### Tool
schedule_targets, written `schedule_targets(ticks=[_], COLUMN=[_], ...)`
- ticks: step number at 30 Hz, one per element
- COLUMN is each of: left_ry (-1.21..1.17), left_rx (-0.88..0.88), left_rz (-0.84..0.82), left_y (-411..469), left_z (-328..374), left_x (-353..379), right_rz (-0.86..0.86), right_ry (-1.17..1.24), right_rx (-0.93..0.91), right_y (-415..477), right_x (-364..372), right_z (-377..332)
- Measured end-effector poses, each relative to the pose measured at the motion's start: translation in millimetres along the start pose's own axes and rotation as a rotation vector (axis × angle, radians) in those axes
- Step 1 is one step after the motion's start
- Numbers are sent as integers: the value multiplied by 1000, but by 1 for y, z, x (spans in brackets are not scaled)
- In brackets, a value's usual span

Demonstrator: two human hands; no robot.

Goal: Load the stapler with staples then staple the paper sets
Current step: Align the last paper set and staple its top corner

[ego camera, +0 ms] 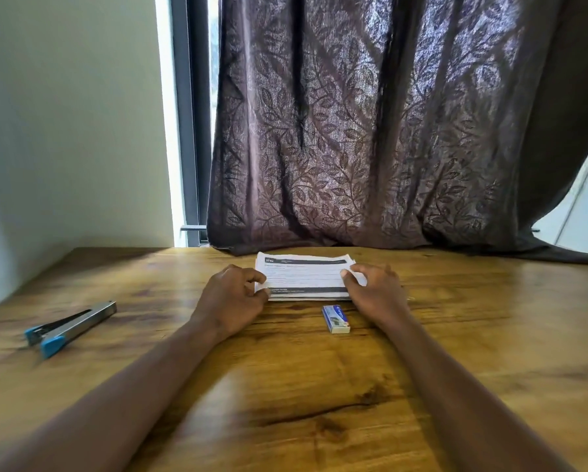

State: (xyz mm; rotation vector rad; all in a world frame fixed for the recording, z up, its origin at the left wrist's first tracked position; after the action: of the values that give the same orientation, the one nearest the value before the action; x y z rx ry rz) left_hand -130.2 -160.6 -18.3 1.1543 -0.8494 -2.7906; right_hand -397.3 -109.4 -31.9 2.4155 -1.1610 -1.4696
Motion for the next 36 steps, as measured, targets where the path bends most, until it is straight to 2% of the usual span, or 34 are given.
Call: schedule_targets(ticks=[3, 6, 9, 12, 18, 25, 30, 36], left_ry=[23, -1, 178, 376, 420, 603, 562, 379], left_rx=[13, -5, 44, 76, -109, -245, -289, -320], left_rz=[4, 25, 80, 92, 140, 96, 56, 127], left_y=[0, 0, -4, -18, -54, -80, -75, -73], left_z=[1, 0, -2, -7, -48, -101, -112, -120], left_x=[2, -2, -20, -53, -131, -173, -167, -166], right_rz=[1, 73, 140, 74, -77, 11, -10, 19], right_ry=[6, -6, -30, -117, -238, -43, 193, 254], right_rx=[3, -50, -140, -181, -168, -161, -226, -241], right_y=[-3, -12, -32, -62, -106, -117, -132, -145], right_x=[-2, -16, -37, -47, -39, -43, -22, 2], right_z=[1, -9, -29, -49, -63, -76, -119, -146])
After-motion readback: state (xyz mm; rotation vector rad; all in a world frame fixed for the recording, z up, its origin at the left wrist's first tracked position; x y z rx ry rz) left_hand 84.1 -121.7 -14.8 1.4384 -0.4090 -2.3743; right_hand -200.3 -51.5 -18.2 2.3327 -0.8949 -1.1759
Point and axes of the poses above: each hand's wrist, its own y-axis towards the middle knuckle, its own x-axis out of the palm, z = x × y, the point moved 5 cm from there along y, towards the middle knuckle, and after that the axes turned 9 degrees about z, right-handed, at the moved point
